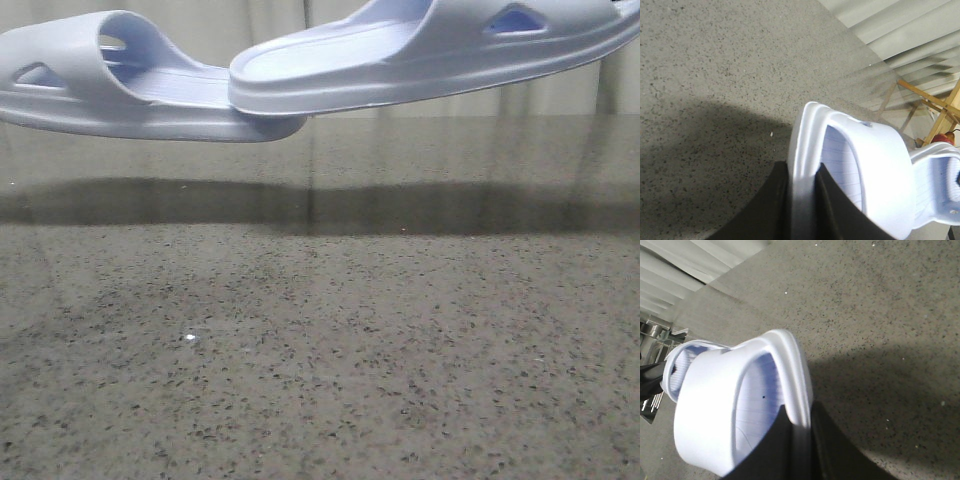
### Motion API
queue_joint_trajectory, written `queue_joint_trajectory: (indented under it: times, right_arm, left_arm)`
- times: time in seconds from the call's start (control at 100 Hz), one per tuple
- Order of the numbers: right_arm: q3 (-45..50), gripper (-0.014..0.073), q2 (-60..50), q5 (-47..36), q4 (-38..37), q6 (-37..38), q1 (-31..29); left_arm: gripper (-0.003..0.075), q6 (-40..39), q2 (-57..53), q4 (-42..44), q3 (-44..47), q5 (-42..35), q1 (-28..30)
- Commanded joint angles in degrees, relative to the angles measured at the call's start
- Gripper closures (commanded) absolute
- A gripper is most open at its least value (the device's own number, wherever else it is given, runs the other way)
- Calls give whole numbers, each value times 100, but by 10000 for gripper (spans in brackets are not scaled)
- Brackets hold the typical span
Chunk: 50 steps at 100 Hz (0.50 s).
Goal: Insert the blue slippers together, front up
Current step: 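Bring the slippers together, sliding the right gripper's slipper onto the left one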
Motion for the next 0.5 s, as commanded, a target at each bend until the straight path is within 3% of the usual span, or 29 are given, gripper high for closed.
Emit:
queue_joint_trajectory:
  times: [0.0,0.49]
  right_arm:
    - [-193,694,8,-68,622,-250,83]
    - [-193,694,1131,42,1512,-1102,619]
  left_arm:
    - [705,-64,-188,-521,-122,528,-141]
    - [705,-45,92,-1068,-122,528,-1050]
